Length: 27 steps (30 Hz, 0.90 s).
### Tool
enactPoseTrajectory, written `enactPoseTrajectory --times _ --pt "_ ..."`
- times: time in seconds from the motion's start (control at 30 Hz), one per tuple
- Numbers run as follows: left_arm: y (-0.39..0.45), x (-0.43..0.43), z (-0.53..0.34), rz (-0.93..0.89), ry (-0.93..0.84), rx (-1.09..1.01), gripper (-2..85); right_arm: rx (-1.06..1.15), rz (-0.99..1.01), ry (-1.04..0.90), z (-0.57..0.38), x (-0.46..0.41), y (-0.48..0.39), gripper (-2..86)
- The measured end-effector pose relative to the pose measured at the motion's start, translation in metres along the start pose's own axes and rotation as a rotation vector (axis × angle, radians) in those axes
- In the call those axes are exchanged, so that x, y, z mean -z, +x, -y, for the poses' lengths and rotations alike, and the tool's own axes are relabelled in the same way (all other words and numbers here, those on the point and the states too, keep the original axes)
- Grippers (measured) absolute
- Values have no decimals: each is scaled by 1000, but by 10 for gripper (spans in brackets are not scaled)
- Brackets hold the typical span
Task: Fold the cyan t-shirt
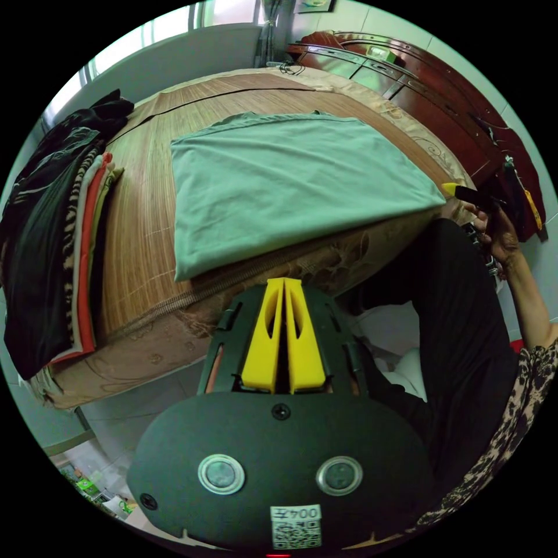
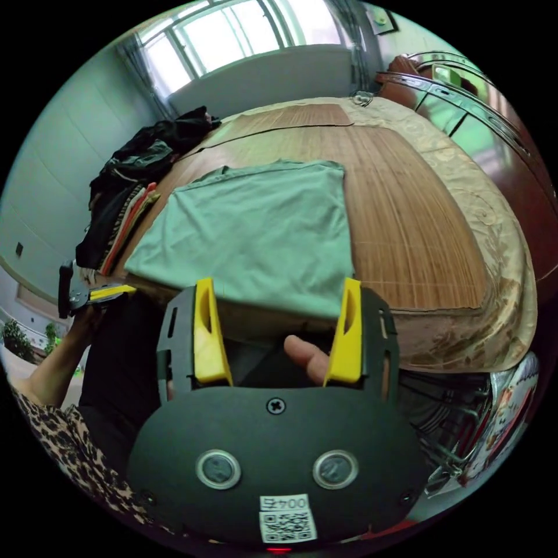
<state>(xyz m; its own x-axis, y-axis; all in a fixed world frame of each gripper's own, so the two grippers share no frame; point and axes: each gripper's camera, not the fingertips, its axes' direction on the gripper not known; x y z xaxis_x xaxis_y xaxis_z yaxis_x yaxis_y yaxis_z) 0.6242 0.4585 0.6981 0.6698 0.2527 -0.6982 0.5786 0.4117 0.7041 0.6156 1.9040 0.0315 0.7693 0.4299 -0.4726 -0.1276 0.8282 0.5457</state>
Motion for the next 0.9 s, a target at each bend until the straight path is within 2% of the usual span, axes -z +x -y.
enactPoseTrajectory --times 0.1,0.13,0.2,0.23,0.27,0.4,0.47,0.63,0.7,0.77,0.83,0.9 --pt "7 -5 1 -4 4 0 4 28 64 -23 6 -2 2 235" --pt "11 -8 2 -3 4 -3 4 28 129 -11 6 -1 7 195" --pt "16 -12 4 -3 3 -9 3 26 314 21 5 1 22 108" --pt "18 -13 4 -3 3 -11 3 19 458 53 4 2 36 34" --pt "22 -16 5 -5 4 -14 3 5 576 107 4 2 52 23" --pt "35 -24 8 -6 10 -17 2 -94 622 178 23 -4 97 46" --pt "40 -28 9 -7 11 -18 2 -159 607 156 53 -15 125 134" --pt "57 -40 13 -3 12 -18 2 -310 692 123 113 -54 180 181" --pt "67 -46 16 3 10 -20 2 -446 791 105 122 -80 206 176" --pt "75 -51 18 9 7 -23 3 -570 884 102 122 -111 234 115" --pt "85 -57 20 15 5 -25 3 -635 879 66 118 -128 247 14" --pt "93 -62 22 18 5 -27 3 -647 871 61 116 -136 254 4"
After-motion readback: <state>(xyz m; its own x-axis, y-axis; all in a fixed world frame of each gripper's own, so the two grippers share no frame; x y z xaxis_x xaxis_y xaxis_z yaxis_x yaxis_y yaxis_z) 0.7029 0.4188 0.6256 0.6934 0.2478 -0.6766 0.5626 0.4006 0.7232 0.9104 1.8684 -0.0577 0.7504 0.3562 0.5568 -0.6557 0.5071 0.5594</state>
